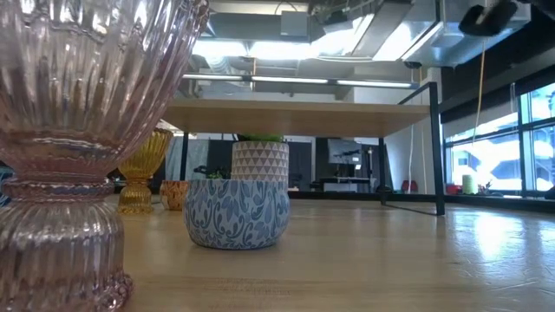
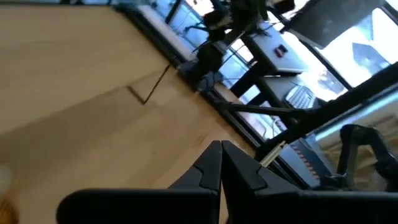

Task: Pick & Place candle stick holders
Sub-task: Put the orange candle holder on the shelf

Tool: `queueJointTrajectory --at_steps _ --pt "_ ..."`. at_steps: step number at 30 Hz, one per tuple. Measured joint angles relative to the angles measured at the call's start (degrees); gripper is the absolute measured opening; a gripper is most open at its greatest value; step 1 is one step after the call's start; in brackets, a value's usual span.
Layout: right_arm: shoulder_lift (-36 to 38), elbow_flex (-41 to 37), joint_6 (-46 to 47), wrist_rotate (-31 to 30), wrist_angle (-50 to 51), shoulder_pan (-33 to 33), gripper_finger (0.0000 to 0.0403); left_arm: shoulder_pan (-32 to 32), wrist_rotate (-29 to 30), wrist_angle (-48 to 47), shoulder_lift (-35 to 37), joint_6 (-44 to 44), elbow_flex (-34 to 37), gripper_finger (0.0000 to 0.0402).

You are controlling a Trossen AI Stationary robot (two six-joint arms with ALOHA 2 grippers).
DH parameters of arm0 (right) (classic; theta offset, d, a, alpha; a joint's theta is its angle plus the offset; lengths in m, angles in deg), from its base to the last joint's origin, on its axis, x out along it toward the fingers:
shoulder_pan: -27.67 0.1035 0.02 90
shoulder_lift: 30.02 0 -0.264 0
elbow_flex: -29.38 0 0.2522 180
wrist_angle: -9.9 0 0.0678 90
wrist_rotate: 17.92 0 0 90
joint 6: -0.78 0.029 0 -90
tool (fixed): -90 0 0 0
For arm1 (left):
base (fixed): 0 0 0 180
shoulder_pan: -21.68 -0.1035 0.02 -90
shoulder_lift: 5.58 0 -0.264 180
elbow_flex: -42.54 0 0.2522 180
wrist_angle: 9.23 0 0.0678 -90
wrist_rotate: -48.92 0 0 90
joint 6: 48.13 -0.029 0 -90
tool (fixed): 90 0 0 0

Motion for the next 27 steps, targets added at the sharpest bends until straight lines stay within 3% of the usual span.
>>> queueJointTrajectory --at_steps 6,11,14,17,22,27 --pt "-7.96 4.23 -3.23 -2.14 1.4 8.25 0.0001 6.15 5.1 -9.21 -0.11 15.77 0.0 0.0002" --pt "-18.76 15.24 -14.83 -5.29 6.05 16.18 0.0001 7.16 5.3 -11.68 -0.15 19.34 0.02 0.0002" --pt "-25.32 24.01 -24.0 -6.34 14.69 21.3 0.0001 6.74 4.59 -12.51 -0.15 18.81 0.02 0.0002" --pt "-31.99 32.89 -30.46 -9.96 28.2 26.37 0.0001 5.76 0.17 -17.5 -0.15 22.06 0.02 0.0002" --pt "-41.45 44.99 -32.38 -19.38 46.88 33.31 0.0001 4.31 -12.92 -32.59 -1.64 35.55 0.02 0.0002" --pt "-47.65 50.83 -32.56 -25.15 51.98 37.86 0.0001 4.3 -21.19 -50.15 -5.99 49.46 0.18 0.0002"
